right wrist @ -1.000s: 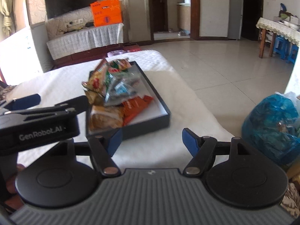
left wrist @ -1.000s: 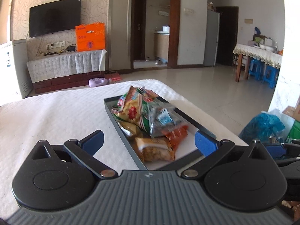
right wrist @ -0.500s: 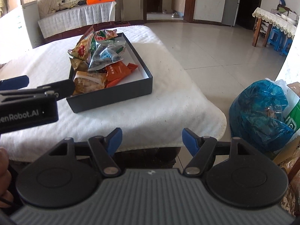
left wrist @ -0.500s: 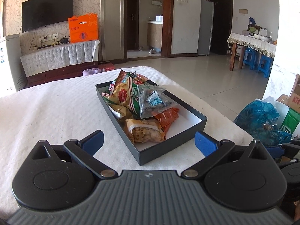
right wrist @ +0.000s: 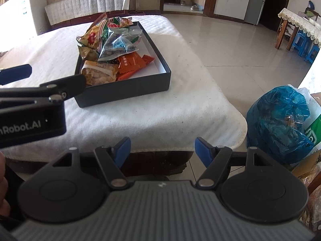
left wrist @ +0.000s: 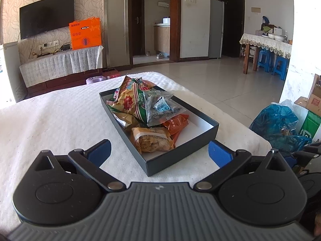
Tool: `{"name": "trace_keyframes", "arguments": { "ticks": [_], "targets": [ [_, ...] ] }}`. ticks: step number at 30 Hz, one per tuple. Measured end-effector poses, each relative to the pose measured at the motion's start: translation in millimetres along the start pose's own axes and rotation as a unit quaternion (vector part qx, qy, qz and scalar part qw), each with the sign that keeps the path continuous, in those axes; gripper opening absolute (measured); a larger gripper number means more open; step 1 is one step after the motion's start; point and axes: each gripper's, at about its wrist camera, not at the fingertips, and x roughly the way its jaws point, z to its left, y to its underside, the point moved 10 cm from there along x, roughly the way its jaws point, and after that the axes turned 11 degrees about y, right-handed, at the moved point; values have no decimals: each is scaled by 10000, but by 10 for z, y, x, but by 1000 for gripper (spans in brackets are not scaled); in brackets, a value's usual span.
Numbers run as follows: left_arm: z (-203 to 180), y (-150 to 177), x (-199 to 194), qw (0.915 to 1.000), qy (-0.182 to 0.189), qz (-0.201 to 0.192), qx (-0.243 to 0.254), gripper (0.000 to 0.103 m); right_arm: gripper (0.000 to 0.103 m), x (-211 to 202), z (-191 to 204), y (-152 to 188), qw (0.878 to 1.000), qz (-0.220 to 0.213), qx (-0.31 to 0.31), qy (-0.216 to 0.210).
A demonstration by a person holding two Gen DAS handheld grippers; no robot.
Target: Organize snacks
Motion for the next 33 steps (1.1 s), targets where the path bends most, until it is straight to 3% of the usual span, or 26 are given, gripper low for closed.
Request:
{"name": "trace_keyframes", "arguments": {
  "ticks": [33],
  "targets": [
    [4,38,4,10000,57,41,-9,103,73,18,-3,1,10000,46,16,-57]
  ]
}}
